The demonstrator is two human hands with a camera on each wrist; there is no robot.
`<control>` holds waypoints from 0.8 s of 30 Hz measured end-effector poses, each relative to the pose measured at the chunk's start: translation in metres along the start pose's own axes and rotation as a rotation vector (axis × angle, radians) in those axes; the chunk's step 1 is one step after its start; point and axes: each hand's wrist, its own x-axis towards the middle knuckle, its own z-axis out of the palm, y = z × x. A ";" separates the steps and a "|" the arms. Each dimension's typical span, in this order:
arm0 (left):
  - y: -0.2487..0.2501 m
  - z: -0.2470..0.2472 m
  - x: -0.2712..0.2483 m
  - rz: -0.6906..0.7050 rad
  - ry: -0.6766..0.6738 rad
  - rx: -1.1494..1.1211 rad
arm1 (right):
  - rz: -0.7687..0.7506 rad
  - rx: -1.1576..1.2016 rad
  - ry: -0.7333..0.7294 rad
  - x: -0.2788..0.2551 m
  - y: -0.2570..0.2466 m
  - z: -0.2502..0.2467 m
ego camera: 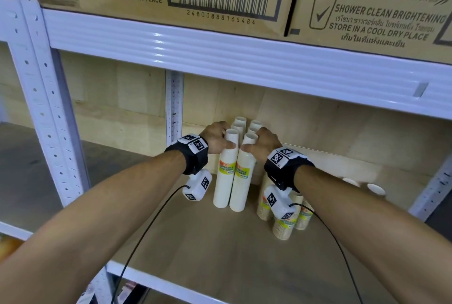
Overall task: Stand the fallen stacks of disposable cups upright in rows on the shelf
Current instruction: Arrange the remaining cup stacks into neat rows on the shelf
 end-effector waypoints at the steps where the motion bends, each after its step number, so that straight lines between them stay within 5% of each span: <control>1: -0.001 0.001 0.000 -0.006 -0.004 -0.007 | 0.006 -0.004 -0.002 0.000 0.000 0.000; 24: 0.000 -0.004 0.006 -0.007 0.007 0.036 | -0.001 0.080 0.014 -0.011 -0.004 -0.012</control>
